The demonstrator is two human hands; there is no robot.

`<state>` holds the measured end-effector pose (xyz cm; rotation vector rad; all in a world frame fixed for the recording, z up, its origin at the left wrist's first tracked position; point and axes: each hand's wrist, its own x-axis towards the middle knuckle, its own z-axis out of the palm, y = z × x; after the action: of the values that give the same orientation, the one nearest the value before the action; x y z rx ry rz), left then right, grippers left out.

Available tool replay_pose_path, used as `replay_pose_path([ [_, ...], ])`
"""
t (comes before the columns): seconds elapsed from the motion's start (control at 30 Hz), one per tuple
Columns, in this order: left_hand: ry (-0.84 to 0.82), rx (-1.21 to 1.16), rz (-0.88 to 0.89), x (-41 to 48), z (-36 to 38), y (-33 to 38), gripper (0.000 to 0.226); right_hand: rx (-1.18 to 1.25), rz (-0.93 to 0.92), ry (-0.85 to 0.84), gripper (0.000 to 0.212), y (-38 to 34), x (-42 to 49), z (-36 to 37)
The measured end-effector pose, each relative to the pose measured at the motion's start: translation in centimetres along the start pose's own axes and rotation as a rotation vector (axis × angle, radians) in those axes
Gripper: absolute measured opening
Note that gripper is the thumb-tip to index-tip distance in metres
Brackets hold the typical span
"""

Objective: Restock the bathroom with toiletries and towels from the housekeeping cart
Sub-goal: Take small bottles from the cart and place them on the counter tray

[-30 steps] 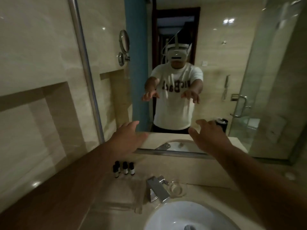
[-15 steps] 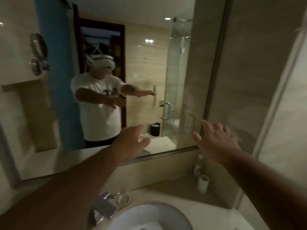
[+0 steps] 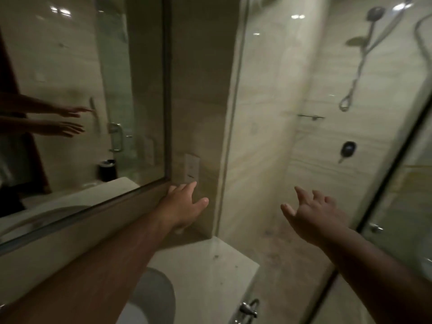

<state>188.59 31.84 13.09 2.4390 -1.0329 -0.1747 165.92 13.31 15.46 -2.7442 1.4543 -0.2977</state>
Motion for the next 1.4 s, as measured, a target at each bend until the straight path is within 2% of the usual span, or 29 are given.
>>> replay_pose_path([
  [0.2, -0.02, 0.018, 0.171, 0.1, 3.4, 11.4, 0.075, -0.043, 0.116, 0.116, 0.075, 10.8, -1.3, -2.9],
  [0.6, 0.014, -0.085, 0.529, -6.0, 12.2, 35.2, 0.069, -0.106, 0.317, 0.167, 0.074, 34.7, -8.6, -11.4],
  [0.77, -0.067, -0.07, 0.675, -9.2, 16.7, 44.7, 0.069, -0.077, 0.432, 0.205, 0.07, 43.5, -13.5, -12.3],
  [1.07, -0.245, -0.073, 0.926, -16.4, 27.2, 59.8, 0.067, -0.041, 0.872, 0.192, 0.071, 58.9, -25.3, -12.7],
  [1.4, -0.465, -0.108, 1.283, -25.2, 35.0, 76.1, 0.072, -0.107, 1.244, 0.191, 0.068, 68.8, -36.3, -16.3],
])
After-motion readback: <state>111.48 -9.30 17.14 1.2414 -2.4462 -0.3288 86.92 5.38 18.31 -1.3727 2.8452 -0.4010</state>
